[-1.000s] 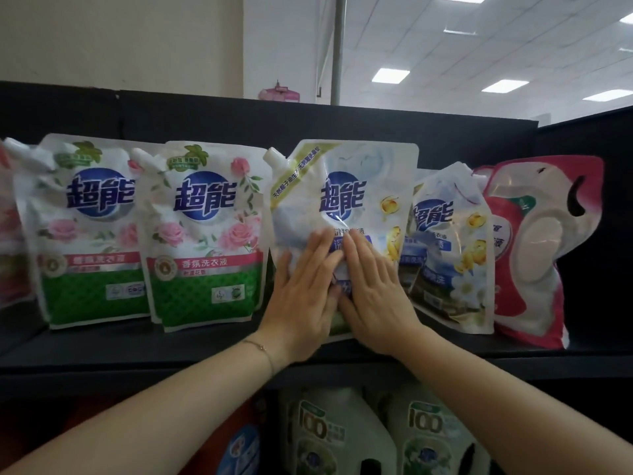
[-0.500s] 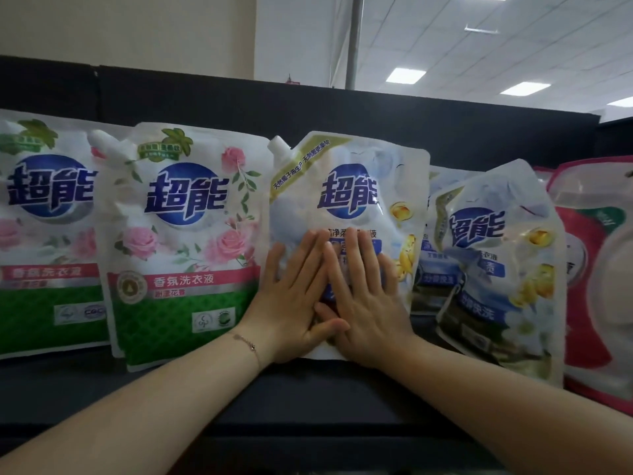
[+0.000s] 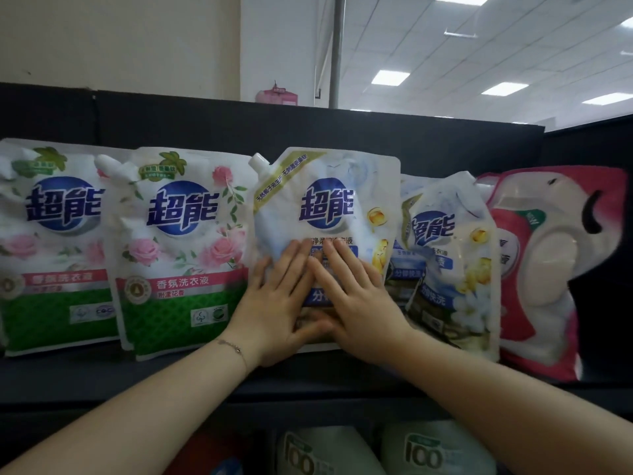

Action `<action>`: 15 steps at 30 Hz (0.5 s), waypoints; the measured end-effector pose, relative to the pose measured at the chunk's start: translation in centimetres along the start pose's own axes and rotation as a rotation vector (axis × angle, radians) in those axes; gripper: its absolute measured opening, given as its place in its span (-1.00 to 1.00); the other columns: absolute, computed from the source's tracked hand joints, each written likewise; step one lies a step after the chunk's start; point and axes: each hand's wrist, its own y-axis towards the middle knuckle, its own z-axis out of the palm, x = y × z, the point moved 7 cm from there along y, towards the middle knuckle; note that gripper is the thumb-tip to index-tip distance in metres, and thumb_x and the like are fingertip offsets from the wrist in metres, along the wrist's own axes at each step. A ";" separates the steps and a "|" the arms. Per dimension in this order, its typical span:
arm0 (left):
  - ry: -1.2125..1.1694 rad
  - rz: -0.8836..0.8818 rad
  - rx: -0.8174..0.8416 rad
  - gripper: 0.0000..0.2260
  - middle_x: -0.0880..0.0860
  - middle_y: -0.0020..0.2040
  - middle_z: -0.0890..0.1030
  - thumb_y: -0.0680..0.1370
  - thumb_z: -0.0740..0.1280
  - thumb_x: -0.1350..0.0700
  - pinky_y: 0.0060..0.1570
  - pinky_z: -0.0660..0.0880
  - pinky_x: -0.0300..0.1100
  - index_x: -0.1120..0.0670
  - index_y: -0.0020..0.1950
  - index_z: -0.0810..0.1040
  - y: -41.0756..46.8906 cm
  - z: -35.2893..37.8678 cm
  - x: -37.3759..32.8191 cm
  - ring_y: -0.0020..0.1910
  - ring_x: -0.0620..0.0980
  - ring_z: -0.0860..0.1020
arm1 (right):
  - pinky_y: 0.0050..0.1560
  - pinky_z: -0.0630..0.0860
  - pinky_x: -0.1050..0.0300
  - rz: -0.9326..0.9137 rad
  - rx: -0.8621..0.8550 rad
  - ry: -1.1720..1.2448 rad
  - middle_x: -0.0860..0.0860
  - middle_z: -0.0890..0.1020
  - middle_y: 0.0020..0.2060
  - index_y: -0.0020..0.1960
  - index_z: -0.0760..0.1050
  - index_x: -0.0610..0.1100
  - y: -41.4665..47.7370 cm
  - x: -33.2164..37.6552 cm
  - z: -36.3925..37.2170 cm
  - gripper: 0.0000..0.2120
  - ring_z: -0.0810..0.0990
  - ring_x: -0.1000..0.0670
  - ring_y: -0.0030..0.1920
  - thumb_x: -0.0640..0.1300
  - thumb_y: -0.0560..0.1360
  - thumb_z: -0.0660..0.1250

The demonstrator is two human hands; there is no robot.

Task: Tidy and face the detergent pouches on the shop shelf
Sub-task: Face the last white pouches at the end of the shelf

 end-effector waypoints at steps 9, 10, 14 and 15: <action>-0.116 -0.032 -0.190 -0.53 0.18 0.32 0.45 0.43 0.24 -0.03 0.33 0.25 0.05 0.13 0.29 0.41 -0.4 -5.3 -6.5 0.33 0.16 0.34 | -0.29 0.47 0.05 -0.099 0.019 0.031 -0.04 0.58 -0.22 -0.15 0.51 -0.16 -5.4 -0.8 -6.1 -0.80 0.57 -0.09 -0.25 -0.07 0.49 0.18; -0.130 -0.009 -0.174 -0.54 0.17 0.31 0.46 0.42 0.24 -0.01 0.29 0.30 0.04 0.13 0.28 0.43 -0.3 -5.4 -7.5 0.31 0.16 0.37 | -0.35 0.47 0.06 -0.076 0.041 0.038 -0.03 0.56 -0.27 -0.18 0.50 -0.15 -6.4 -1.2 -6.4 -0.81 0.54 -0.08 -0.30 -0.07 0.48 0.19; -0.198 -0.002 -0.053 -0.55 0.11 0.26 0.49 0.42 0.17 -0.03 0.11 0.47 0.01 0.09 0.28 0.40 0.8 -5.1 -11.0 0.23 0.13 0.47 | -0.48 0.43 0.09 0.042 0.096 0.023 -0.01 0.50 -0.37 -0.27 0.46 -0.13 -10.0 -3.2 -8.0 -0.79 0.51 -0.07 -0.40 -0.05 0.44 0.17; -0.224 -0.014 -0.013 -0.55 0.08 0.28 0.46 0.44 0.17 -0.04 0.13 0.45 0.01 0.07 0.31 0.37 1.1 -4.8 -11.8 0.25 0.10 0.44 | -0.50 0.44 0.08 0.082 0.118 0.024 -0.01 0.50 -0.38 -0.28 0.45 -0.13 -10.7 -3.8 -8.4 -0.79 0.51 -0.08 -0.40 -0.04 0.44 0.17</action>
